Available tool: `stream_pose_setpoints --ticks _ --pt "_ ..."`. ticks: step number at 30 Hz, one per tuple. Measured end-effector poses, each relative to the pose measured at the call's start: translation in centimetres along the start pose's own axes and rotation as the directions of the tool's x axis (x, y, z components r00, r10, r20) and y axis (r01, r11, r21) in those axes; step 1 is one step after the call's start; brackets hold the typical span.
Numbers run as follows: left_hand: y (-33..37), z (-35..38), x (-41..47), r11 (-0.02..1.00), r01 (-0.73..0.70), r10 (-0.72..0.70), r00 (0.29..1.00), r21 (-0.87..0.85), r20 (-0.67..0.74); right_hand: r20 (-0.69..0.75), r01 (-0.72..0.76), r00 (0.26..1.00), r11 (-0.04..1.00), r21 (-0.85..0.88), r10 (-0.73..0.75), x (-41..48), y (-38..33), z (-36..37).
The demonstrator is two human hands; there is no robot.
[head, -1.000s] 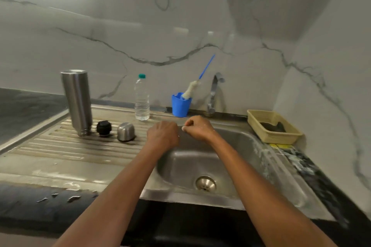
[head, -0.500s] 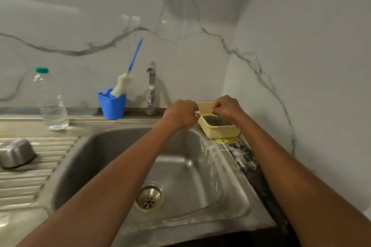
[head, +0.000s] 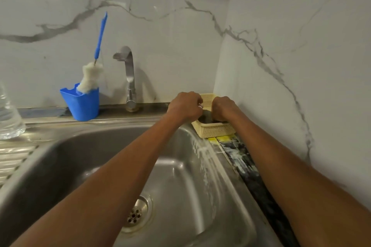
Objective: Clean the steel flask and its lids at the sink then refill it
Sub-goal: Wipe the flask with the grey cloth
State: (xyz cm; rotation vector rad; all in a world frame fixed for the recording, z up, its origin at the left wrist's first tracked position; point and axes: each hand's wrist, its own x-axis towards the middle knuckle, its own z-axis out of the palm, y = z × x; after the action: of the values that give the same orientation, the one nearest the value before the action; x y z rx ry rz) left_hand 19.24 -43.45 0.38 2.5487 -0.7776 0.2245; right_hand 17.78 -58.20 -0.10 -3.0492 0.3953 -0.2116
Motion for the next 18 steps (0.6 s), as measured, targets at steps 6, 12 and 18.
stream_pose_setpoints --ticks 6,12,18 --pt "0.6 -2.0 -1.5 0.995 0.066 -0.067 0.997 -0.074 -0.022 -0.234 -0.007 0.970 0.961 0.276 0.074 -1.9 -0.7 -3.7" --pt "2.3 -6.2 -5.8 0.714 0.317 -0.283 0.946 -0.624 0.157 -0.288 0.104 0.955 0.834 0.542 0.068 -6.9 -3.0 -10.9" --pt "2.2 -9.0 -13.7 0.595 0.099 -0.076 0.995 -0.798 0.066 -0.102 0.035 0.992 0.626 0.779 0.071 -13.8 -6.2 -14.4"
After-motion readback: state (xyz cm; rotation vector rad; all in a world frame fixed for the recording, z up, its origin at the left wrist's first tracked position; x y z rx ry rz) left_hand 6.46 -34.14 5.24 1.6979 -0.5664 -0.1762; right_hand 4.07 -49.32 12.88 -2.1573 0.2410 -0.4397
